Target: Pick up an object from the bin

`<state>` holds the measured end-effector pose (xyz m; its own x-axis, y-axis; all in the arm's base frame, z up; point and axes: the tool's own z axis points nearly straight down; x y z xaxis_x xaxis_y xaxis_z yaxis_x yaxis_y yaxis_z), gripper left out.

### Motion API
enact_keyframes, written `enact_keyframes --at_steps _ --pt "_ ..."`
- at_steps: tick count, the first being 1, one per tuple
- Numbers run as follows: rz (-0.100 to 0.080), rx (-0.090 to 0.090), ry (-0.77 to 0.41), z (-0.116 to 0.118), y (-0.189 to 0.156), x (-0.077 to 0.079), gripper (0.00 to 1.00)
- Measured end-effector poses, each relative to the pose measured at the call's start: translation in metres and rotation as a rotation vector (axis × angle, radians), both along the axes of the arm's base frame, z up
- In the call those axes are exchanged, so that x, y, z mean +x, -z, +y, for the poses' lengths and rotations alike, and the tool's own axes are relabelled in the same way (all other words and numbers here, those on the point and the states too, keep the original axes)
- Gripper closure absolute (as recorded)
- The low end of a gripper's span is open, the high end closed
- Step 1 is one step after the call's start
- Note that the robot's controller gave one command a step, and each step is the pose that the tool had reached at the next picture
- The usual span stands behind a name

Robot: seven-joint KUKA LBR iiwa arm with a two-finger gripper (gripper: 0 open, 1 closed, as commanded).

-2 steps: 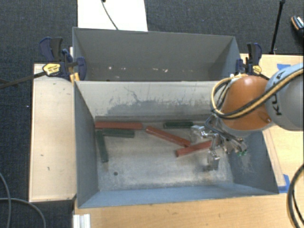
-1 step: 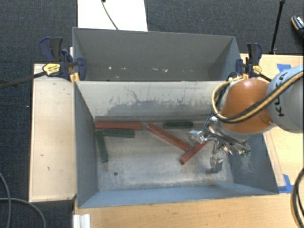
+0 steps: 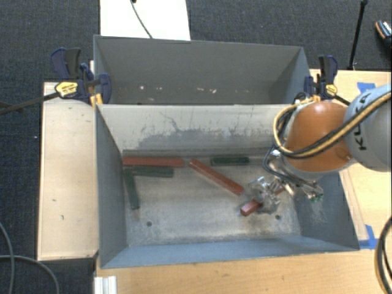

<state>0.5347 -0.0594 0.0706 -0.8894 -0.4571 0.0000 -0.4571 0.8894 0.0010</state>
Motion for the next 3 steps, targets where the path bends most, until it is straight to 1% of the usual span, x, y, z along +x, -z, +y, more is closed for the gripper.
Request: enact_keyframes --at_steps 1,2,3 --pt "-0.006 -0.001 0.004 0.001 -0.023 0.001 1.0" --pt "-0.007 -0.001 0.01 0.001 -0.043 0.002 1.0" --pt "-0.011 -0.002 0.016 0.001 -0.117 0.004 1.0"
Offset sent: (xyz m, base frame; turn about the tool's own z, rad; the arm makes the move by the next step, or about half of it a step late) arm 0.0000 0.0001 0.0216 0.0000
